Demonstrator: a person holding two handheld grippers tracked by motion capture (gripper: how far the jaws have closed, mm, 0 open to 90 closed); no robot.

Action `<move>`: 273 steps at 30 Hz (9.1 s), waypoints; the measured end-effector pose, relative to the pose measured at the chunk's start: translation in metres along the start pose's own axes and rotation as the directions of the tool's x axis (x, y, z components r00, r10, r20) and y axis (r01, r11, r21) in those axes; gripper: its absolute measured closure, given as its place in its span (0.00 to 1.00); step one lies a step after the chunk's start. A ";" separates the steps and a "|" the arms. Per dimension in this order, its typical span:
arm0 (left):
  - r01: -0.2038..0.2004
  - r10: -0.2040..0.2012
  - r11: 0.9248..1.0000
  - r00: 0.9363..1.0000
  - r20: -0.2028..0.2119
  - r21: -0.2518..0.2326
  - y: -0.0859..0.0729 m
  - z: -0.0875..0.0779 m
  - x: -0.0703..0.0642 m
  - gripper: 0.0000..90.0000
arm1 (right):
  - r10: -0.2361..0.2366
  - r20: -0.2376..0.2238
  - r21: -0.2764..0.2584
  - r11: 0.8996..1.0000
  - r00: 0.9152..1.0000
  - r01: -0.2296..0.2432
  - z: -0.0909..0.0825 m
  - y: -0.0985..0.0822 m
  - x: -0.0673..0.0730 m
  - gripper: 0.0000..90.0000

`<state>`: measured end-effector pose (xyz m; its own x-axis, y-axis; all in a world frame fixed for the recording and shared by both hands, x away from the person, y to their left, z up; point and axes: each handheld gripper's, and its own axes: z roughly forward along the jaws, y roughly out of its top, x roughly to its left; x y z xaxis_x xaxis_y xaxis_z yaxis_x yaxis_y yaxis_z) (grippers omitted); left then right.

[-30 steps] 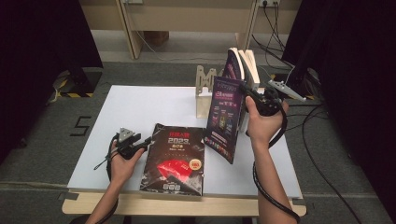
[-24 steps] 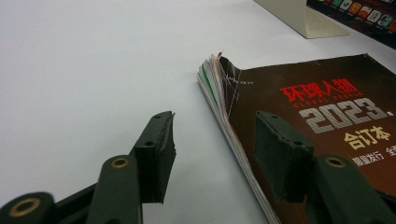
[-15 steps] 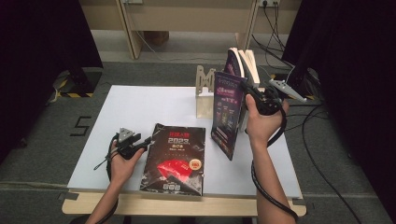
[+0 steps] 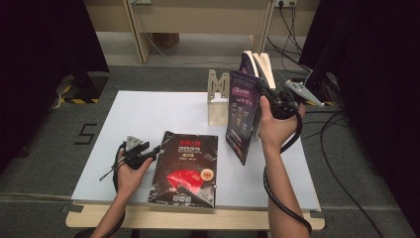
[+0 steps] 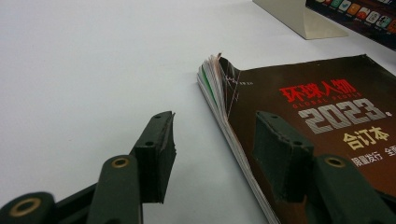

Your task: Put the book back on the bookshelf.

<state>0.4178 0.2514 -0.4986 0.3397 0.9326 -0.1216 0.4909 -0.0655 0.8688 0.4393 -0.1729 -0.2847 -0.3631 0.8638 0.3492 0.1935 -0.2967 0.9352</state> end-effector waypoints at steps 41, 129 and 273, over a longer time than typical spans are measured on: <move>0.005 -0.005 1.000 1.000 0.004 0.001 0.000 0.000 0.001 0.54 | -0.085 0.087 -0.041 0.995 0.993 0.089 0.037 0.011 0.008 0.94; 0.000 0.000 1.000 1.000 0.007 -0.009 0.000 0.000 0.000 0.55 | -0.158 0.202 -0.026 0.986 0.966 0.167 0.110 0.026 0.008 0.94; -0.026 0.026 1.000 1.000 -0.003 0.004 0.000 0.001 -0.003 0.55 | -0.214 0.208 0.236 0.958 0.954 0.164 0.033 -0.035 0.010 0.94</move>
<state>0.4179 0.2479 -0.4989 0.3495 0.9318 -0.0978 0.4851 -0.0907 0.8698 0.4587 -0.1406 -0.3161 -0.1985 0.9727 0.1204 0.3408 -0.0467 0.9390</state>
